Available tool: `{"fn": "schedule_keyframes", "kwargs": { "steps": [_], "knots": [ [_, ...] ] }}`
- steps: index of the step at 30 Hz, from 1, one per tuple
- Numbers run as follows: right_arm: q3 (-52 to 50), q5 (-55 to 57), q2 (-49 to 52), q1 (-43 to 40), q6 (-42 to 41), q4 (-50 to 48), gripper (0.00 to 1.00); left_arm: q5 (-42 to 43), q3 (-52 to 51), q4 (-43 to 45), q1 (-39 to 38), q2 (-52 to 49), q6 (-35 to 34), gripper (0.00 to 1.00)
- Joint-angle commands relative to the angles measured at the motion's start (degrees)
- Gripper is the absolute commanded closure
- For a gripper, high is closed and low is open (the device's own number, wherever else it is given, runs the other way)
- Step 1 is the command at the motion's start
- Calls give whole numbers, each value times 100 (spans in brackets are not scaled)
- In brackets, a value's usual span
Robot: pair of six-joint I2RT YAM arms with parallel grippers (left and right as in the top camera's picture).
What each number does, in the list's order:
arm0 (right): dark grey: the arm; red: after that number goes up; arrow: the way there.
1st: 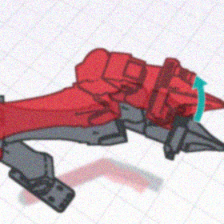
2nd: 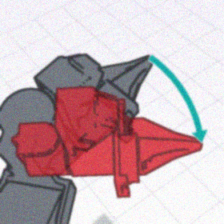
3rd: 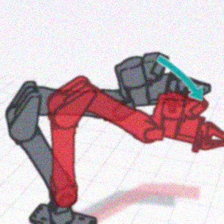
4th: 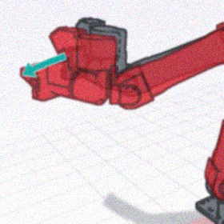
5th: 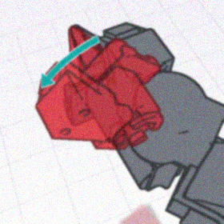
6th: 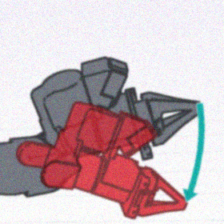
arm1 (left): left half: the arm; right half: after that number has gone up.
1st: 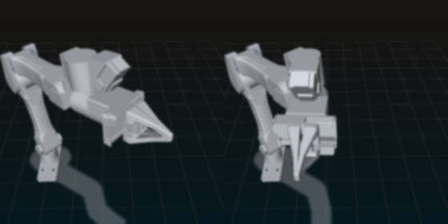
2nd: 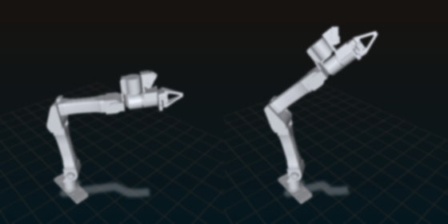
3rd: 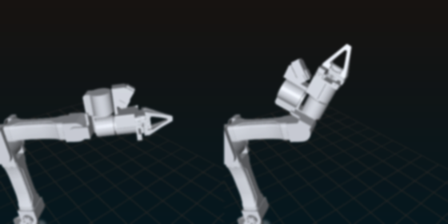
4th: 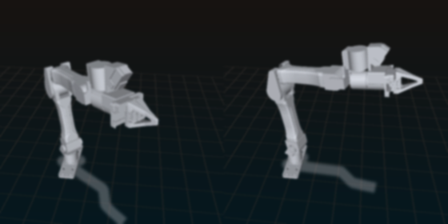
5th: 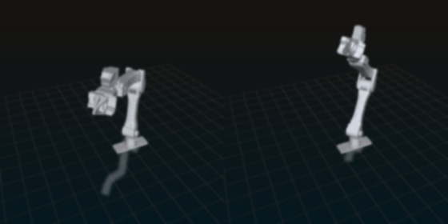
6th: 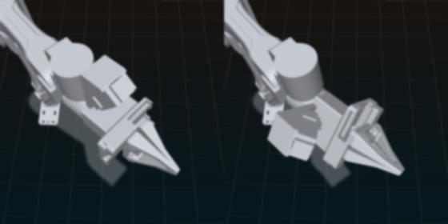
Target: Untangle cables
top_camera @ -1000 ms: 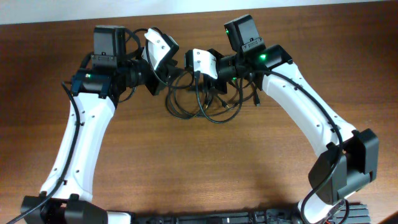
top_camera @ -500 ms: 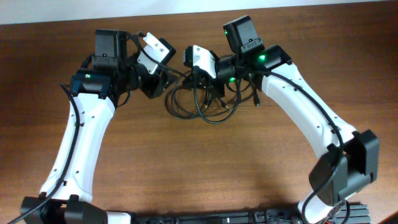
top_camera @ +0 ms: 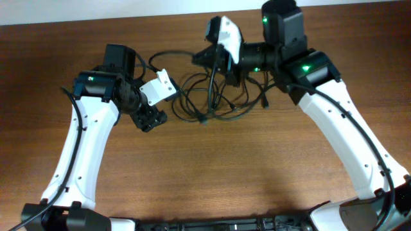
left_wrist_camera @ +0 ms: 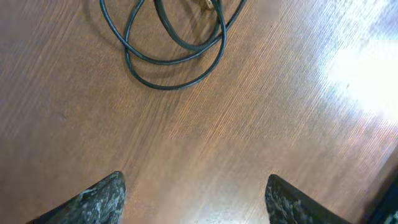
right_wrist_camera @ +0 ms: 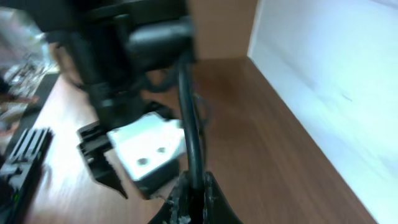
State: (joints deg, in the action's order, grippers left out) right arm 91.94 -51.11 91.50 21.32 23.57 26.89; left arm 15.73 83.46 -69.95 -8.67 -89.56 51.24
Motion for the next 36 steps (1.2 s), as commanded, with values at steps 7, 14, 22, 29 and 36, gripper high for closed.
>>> {"fn": "schedule_keyframes", "kwargs": {
  "steps": [7, 14, 22, 29, 36],
  "knots": [
    [564, 540, -280, -1036, -3340, -549, 96, 120, 26, -20, -17, 131, 372, 37],
    [2284, 289, -293, -1346, -4234, -793, 96, 1329, 26, 249, -17, 129, 369, 27],
    [3246, 293, -293, -1346, -5049, -1515, 96, 2586, 26, 778, -17, 129, 367, 1],
    [3292, 673, -293, -1349, -5720, -2625, 96, 3471, 26, 1043, -17, 129, 367, 1],
    [3292, 1858, -297, -1375, -5748, -3405, 96, 3709, 26, 1034, -35, 129, 345, 1]
  ]
}}
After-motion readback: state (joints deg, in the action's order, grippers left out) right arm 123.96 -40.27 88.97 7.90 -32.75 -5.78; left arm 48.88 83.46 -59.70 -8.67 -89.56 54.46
